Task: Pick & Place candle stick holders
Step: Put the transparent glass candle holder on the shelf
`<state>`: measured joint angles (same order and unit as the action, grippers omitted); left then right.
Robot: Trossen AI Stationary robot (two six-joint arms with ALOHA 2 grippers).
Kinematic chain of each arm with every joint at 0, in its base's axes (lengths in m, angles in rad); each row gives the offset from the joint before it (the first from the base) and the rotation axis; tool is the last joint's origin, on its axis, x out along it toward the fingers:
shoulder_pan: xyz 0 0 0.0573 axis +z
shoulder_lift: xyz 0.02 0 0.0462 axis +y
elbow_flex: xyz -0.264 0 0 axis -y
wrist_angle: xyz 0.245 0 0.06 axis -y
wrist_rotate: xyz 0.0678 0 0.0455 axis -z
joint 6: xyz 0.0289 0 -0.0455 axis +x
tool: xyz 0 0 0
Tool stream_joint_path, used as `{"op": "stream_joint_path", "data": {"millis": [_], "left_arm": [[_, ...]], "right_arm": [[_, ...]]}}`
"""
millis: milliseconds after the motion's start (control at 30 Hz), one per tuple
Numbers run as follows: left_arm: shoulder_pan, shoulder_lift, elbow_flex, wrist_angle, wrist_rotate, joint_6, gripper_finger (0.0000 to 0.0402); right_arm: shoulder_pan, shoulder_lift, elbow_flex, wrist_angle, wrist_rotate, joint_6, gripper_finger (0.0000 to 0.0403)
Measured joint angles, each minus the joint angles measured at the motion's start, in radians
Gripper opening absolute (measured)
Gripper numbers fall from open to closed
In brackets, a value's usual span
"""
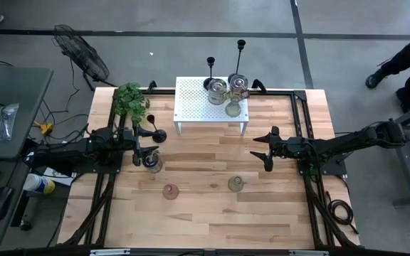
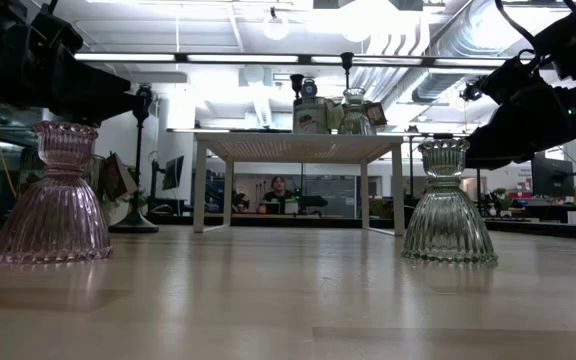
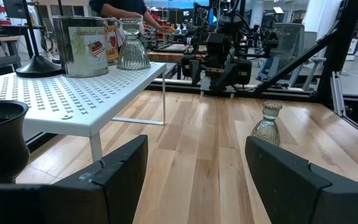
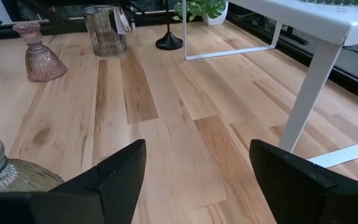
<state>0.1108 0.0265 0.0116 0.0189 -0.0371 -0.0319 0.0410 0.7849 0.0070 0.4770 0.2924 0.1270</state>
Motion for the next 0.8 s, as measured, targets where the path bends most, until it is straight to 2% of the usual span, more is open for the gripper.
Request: {"op": "stream_joint_path", "data": {"millis": [367,533,800], "left_arm": [[0.000,0.000,0.000,0.000,0.000,0.000,0.0265],[0.000,0.000,0.000,0.000,0.000,0.000,0.0265],[0.000,0.000,0.000,0.000,0.000,0.000,0.0265]], "right_arm": [[0.000,0.000,-0.001,-0.003,-0.003,-0.001,0.0278],[0.000,0.000,-0.002,-0.004,-0.014,-0.052,0.0278],[0.001,0.000,-0.002,-0.080,-0.038,-0.080,0.0278]]}}
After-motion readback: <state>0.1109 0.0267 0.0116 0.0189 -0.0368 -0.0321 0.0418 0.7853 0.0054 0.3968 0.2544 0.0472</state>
